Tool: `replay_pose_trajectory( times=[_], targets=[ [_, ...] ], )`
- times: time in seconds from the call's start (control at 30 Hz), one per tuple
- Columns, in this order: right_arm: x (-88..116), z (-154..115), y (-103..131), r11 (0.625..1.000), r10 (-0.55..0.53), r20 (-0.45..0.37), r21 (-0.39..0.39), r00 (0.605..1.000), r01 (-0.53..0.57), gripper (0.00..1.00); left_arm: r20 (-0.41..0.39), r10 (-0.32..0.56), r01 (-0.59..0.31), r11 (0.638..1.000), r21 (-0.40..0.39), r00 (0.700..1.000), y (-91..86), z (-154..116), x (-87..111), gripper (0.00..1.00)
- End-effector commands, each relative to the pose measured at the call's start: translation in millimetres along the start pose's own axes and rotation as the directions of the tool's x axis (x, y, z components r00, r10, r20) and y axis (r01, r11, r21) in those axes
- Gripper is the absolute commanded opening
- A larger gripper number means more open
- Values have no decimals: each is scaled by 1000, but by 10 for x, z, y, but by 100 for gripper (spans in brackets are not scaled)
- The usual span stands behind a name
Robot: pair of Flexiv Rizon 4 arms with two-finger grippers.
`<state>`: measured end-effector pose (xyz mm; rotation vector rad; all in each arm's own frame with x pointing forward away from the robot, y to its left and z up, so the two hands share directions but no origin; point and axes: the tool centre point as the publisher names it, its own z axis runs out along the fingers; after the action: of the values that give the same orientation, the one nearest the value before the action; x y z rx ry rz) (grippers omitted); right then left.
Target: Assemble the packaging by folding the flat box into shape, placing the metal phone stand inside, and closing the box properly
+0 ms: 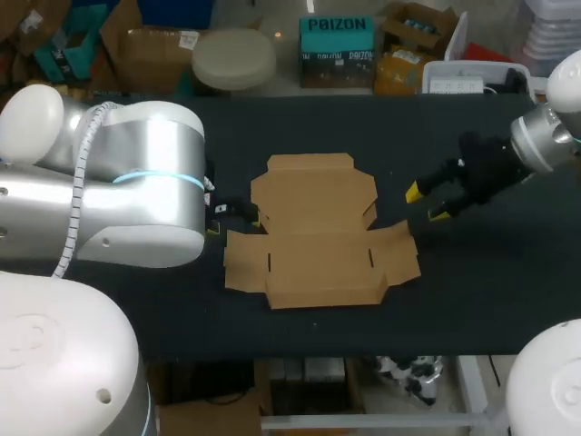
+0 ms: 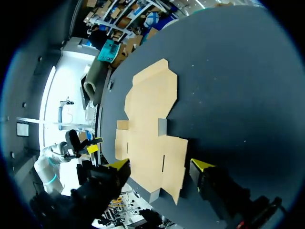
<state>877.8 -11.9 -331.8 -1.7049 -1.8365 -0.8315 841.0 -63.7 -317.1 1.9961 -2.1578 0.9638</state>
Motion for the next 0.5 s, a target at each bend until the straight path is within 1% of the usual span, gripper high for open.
replay_pose_trajectory(
  times=[0.03, 0.1, 0.13, 0.2, 0.23, 0.3, 0.5],
  targets=[
    [-4, -9, 110, 998, 4, -148, 68, 989, 6, 87, -102, -2, -10, 993, -119, 995, -112, -78, -82, 100],
    [7, -9, 140, 998, 6, -149, 68, 989, 4, 93, -109, -1, -13, 992, -123, 994, -156, -96, -107, 100],
    [11, -9, 157, 998, 7, -150, 68, 989, 3, 100, -121, 5, -21, 991, -130, 993, -180, -107, -118, 100],
    [22, -10, 185, 998, 9, -154, 70, 988, 2, 100, -132, 10, -28, 990, -137, 991, -226, -135, -143, 100],
    [18, -17, 202, 997, 1, -169, 76, 986, 12, 100, -147, 27, -49, 987, -153, 989, -247, -150, -152, 100],
    [9, -32, 246, 997, -6, -199, 79, 980, 22, 100, -146, 35, -62, 981, -183, 989, -299, -178, -176, 100],
    [9, -32, 246, 997, -6, -199, 79, 980, 22, 100, -146, 35, -62, 981, -183, 989, -299, -178, -176, 100]
  ],
)
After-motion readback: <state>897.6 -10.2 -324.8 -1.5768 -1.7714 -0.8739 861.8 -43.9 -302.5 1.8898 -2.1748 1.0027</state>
